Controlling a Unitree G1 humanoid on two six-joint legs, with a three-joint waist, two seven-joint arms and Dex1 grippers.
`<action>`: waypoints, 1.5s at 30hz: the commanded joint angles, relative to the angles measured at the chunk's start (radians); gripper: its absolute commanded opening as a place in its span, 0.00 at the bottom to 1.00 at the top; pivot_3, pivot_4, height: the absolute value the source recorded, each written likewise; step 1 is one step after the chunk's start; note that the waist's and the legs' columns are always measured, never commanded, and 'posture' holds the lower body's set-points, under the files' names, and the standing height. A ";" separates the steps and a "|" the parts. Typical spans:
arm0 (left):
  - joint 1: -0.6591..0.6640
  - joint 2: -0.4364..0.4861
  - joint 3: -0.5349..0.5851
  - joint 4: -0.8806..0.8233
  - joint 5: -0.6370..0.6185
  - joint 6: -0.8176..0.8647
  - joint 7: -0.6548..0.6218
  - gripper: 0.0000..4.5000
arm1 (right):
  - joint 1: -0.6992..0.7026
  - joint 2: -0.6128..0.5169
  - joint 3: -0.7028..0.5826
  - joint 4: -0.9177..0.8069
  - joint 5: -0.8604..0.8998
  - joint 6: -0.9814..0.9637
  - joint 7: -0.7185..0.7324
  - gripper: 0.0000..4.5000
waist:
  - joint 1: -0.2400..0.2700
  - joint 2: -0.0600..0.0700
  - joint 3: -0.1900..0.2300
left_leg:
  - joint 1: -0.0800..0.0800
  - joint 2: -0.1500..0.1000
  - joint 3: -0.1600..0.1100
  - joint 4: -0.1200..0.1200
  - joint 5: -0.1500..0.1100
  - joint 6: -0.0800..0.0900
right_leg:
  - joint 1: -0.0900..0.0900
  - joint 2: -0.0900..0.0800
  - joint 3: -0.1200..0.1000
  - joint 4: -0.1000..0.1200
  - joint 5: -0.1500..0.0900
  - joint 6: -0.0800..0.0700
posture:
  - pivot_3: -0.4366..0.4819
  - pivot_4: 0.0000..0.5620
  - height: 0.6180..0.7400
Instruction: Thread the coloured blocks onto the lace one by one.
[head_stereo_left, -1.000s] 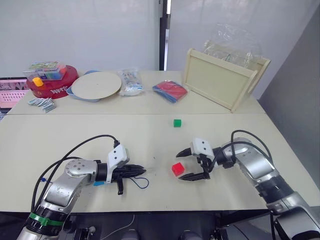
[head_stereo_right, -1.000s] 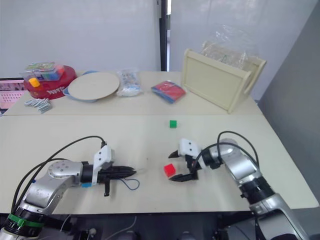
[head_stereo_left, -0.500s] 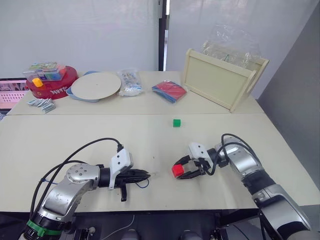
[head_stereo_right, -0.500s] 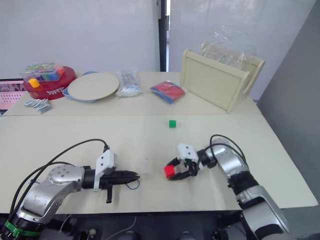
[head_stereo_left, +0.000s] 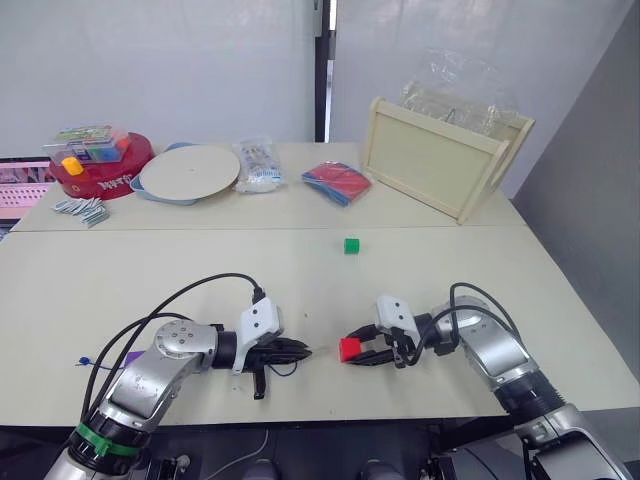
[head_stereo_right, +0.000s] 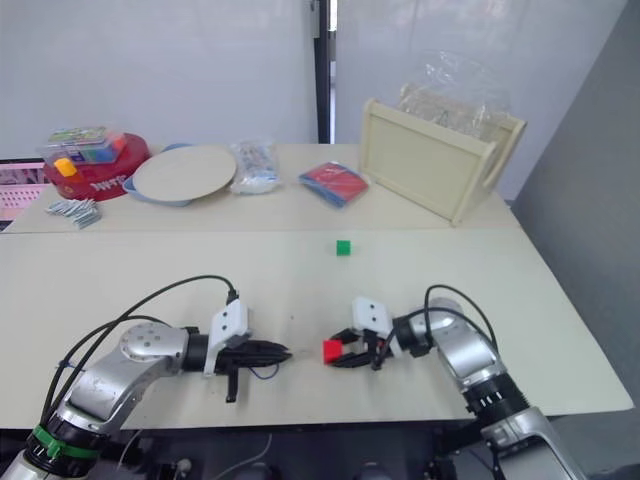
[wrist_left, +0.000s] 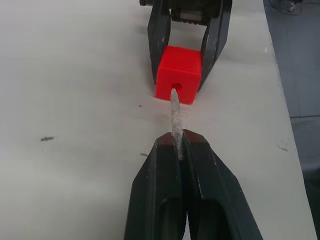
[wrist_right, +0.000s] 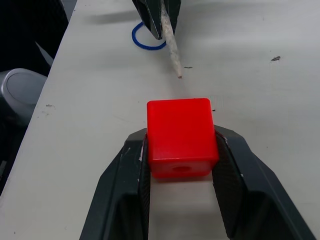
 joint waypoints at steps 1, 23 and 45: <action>-0.017 -0.004 -0.006 -0.005 0.000 -0.023 -0.017 0.00 | 0.012 -0.015 0.006 -0.033 -0.008 0.008 0.001 0.26 | 0.001 0.000 0.000 | 0.000 0.000 0.000 0.000 0.000 0.000 | 0.000 0.000 0.000 0.000 0.000 0.000 | 0.48 0.27 1.00; -0.048 -0.060 -0.052 0.019 0.017 -0.027 -0.016 0.00 | 0.020 -0.038 0.013 -0.102 0.003 0.068 -0.014 0.26 | 0.003 0.000 0.000 | -0.001 0.000 0.000 0.001 0.000 0.000 | 0.000 0.000 0.000 0.000 0.000 0.000 | 0.48 0.27 1.00; -0.208 -0.245 -0.185 0.155 0.097 -0.075 -0.055 0.00 | 0.054 0.010 0.028 -0.182 0.005 0.166 -0.094 0.26 | 0.013 0.000 0.000 | -0.001 -0.001 0.000 0.003 0.000 0.000 | 0.001 -0.001 0.000 0.000 0.000 0.000 | 0.48 0.27 1.00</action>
